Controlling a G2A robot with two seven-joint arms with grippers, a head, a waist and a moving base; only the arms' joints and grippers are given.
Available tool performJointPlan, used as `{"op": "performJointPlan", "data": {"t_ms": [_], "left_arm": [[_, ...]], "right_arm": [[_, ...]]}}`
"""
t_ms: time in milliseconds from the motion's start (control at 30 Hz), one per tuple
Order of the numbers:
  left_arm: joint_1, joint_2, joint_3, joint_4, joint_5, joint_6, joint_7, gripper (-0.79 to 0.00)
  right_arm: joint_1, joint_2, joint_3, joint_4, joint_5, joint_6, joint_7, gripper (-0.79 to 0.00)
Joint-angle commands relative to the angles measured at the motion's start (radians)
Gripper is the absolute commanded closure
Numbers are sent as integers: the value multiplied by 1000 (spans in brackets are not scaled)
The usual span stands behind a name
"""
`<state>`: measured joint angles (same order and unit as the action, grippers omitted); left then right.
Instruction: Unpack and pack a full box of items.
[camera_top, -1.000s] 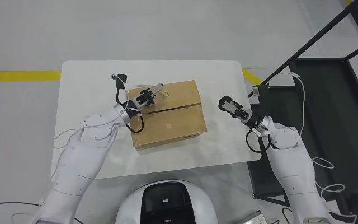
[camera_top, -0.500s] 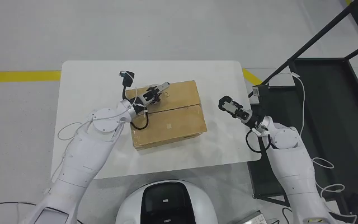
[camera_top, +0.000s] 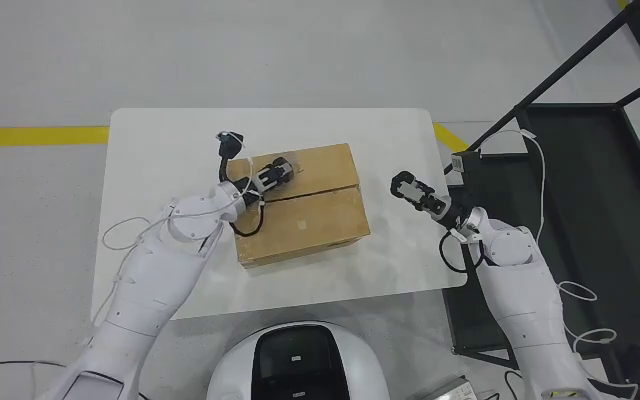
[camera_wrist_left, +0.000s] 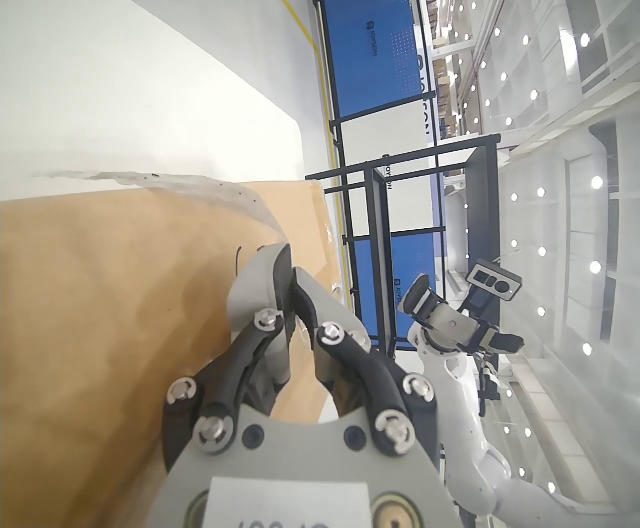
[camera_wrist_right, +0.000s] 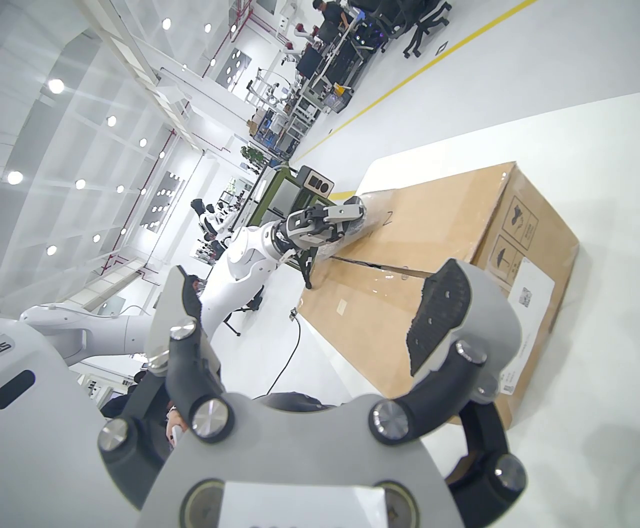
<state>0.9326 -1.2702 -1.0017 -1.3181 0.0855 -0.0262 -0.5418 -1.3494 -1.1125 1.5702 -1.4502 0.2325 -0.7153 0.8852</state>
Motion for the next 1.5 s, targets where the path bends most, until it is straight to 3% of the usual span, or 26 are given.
{"op": "performJointPlan", "data": {"t_ms": [0, 367, 800, 1233, 1267, 1300, 1333, 1467], "left_arm": [[6, 0, -2, -6, 3, -17, 13, 0], [89, -1, 20, -106, 145, -183, 145, 0], [74, -25, 113, -47, 378, -188, 267, 0], [78, -42, 150, -14, 478, -206, 308, 0], [77, -43, 152, -11, 489, -207, 309, -154], [77, -43, 154, -8, 504, -206, 312, -557], [79, -45, 156, -7, 505, -209, 314, -785], [83, -48, 156, -12, 504, -225, 311, -785]], "right_arm": [[0, 0, 0, 0, 0, 0, 0, -785], [0, 0, 0, 0, 0, 0, 0, -785], [0, 0, 0, 0, 0, 0, 0, -785], [0, 0, 0, 0, 0, 0, 0, -785], [0, 0, 0, 0, 0, 0, 0, -785], [0, 0, 0, 0, 0, 0, 0, -785], [0, 0, 0, 0, 0, 0, 0, -785], [0, 0, 0, 0, 0, 0, 0, -785]]}}
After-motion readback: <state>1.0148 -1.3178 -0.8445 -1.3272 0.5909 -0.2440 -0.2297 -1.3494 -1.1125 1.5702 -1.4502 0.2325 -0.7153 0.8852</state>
